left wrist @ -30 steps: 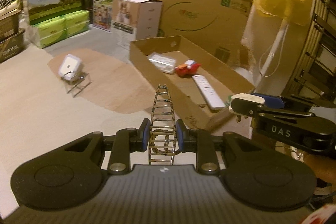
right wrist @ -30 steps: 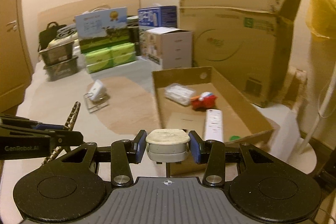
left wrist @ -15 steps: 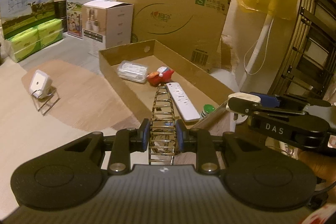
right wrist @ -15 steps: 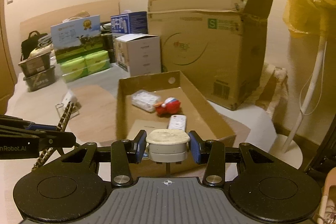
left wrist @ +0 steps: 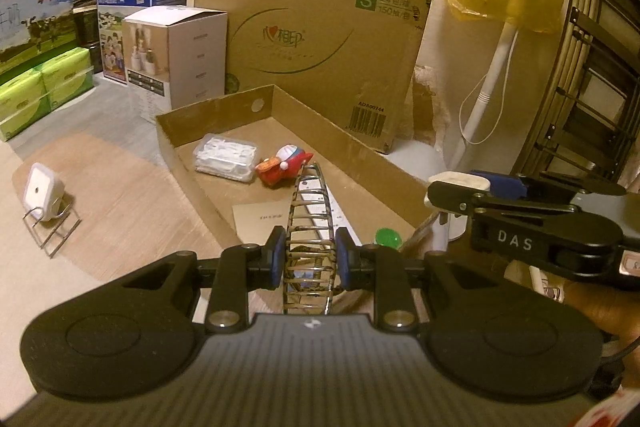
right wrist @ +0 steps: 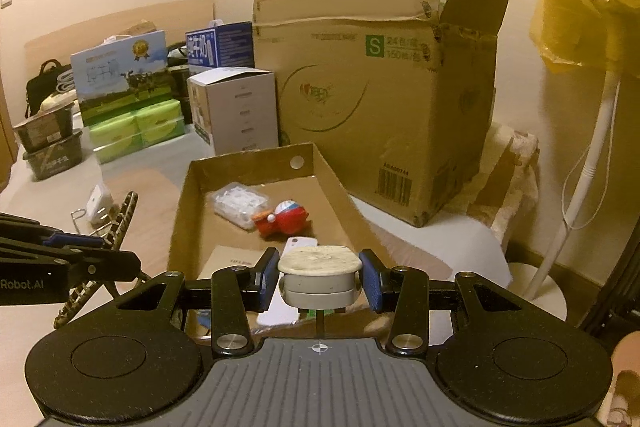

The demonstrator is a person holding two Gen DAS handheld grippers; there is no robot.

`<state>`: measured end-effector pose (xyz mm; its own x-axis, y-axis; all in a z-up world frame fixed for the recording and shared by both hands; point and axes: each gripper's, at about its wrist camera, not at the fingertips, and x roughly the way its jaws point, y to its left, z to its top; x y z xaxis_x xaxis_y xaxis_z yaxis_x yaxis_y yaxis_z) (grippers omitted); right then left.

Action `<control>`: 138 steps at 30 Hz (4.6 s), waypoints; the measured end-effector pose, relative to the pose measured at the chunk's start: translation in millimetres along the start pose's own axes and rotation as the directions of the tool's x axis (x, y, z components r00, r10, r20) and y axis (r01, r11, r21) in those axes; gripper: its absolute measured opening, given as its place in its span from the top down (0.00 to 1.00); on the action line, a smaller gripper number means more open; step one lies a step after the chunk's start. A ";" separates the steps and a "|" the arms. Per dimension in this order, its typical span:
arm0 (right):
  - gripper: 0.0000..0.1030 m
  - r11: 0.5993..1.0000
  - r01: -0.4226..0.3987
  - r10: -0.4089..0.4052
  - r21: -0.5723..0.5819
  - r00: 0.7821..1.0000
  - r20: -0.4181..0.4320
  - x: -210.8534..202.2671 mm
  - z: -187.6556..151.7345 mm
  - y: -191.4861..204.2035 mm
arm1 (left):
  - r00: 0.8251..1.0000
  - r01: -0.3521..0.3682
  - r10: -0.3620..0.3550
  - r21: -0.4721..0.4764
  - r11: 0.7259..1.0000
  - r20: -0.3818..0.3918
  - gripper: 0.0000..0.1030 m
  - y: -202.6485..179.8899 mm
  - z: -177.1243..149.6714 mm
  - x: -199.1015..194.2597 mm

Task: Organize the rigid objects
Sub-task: 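Carry the wire spiral stand and white plug over the cardboard tray, then lower the wire spiral stand into the tray and open the left tool, then lower the white plug into the tray and open the right tool, then move both open tools back toward the night light and bent-wire stand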

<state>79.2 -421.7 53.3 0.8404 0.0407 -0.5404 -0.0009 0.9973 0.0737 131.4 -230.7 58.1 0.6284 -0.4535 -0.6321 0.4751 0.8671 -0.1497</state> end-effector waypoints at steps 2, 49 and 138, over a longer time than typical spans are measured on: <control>0.58 1.000 -0.003 0.003 0.000 1.000 -0.004 6.9 3.4 -3.8 | 1.000 0.000 0.000 0.003 1.000 -0.002 0.78 -0.9 5.0 7.1; 0.58 0.996 -0.070 0.065 -0.055 0.994 -0.090 151.8 37.8 -25.7 | 0.988 -0.153 0.156 -0.100 0.983 0.019 0.64 75.6 63.3 124.2; 0.22 0.945 -0.321 0.311 -0.067 0.942 -0.121 62.5 -1.2 210.8 | 0.933 -0.355 0.360 -0.212 0.910 -0.015 0.23 227.3 -66.7 -96.6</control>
<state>130.9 -208.9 34.1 0.7260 0.3563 -0.5882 -0.3069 0.9333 0.1866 137.6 23.9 34.5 0.7480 -0.1072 -0.6549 0.0785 0.9942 -0.0731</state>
